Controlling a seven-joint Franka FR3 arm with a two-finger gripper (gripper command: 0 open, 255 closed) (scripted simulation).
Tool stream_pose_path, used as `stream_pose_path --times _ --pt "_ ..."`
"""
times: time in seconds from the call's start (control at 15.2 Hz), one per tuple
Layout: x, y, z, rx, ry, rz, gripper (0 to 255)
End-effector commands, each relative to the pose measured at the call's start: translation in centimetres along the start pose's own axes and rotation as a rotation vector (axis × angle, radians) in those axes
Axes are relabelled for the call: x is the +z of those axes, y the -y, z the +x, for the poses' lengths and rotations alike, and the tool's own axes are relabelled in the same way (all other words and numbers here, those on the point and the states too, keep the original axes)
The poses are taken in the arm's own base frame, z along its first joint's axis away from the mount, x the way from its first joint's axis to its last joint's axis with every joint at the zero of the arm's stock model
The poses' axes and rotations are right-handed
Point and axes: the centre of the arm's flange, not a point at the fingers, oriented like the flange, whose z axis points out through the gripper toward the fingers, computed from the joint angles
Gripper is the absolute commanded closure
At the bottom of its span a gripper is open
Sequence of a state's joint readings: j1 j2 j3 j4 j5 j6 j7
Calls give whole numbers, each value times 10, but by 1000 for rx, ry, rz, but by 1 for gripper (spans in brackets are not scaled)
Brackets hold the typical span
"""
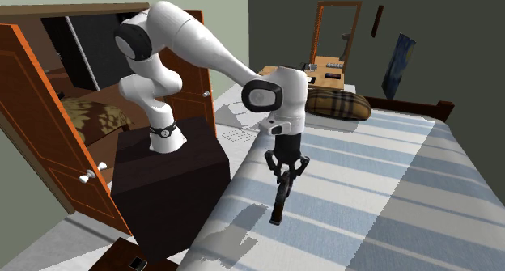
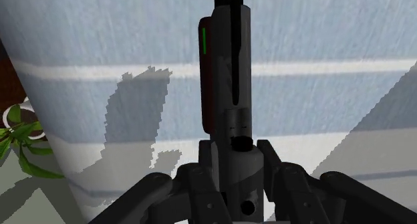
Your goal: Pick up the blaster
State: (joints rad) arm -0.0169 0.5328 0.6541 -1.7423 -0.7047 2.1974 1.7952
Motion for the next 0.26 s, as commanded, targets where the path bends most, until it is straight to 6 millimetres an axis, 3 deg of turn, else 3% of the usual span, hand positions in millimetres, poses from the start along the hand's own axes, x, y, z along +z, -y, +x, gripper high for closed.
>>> stream_pose_path --times 0.0,0.2 --pt "-11 1 2 0 0 0 255" --pt "-16 2 4 0 0 0 255"
